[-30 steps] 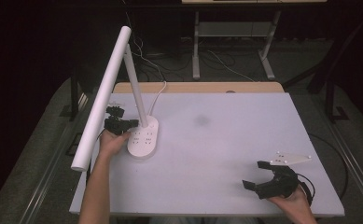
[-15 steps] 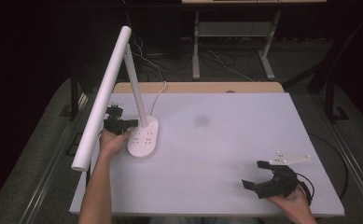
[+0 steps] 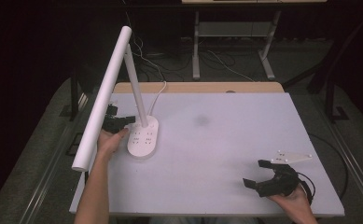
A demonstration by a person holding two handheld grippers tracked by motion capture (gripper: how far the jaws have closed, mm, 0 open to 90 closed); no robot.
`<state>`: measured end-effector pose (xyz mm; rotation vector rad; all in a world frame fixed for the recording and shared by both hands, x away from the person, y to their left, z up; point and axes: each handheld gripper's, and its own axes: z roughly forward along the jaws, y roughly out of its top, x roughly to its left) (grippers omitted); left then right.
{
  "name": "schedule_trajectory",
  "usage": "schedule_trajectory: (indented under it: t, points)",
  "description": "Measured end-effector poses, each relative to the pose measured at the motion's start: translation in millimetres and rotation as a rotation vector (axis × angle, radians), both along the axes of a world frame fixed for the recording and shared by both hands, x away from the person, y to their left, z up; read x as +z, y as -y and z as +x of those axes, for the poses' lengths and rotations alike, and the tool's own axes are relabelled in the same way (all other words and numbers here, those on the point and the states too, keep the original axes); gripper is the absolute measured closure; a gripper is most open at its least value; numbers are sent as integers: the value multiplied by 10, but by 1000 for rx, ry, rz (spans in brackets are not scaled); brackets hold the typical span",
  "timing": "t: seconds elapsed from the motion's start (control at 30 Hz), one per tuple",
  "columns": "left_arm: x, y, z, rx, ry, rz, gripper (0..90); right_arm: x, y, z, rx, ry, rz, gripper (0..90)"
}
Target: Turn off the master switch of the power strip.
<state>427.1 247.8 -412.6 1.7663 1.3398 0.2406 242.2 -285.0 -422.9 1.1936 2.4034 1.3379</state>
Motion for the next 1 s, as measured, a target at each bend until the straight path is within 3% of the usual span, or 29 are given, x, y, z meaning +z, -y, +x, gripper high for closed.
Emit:
schedule_trajectory:
  t: [0.17,0.27,0.77,1.0]
  points:
    - [104,-30,-62,10,44,-2,900,1,7,3,1,3,1,1]
    - [171,-57,-113,31,47,-11,900,2,7,4,3,2,0,1]
    - [324,-54,-414,13,108,-10,825,13,-5,-4,9,4,4,1]
    - [294,-66,-613,9,113,-28,681,19,-3,-8,12,6,9,1]
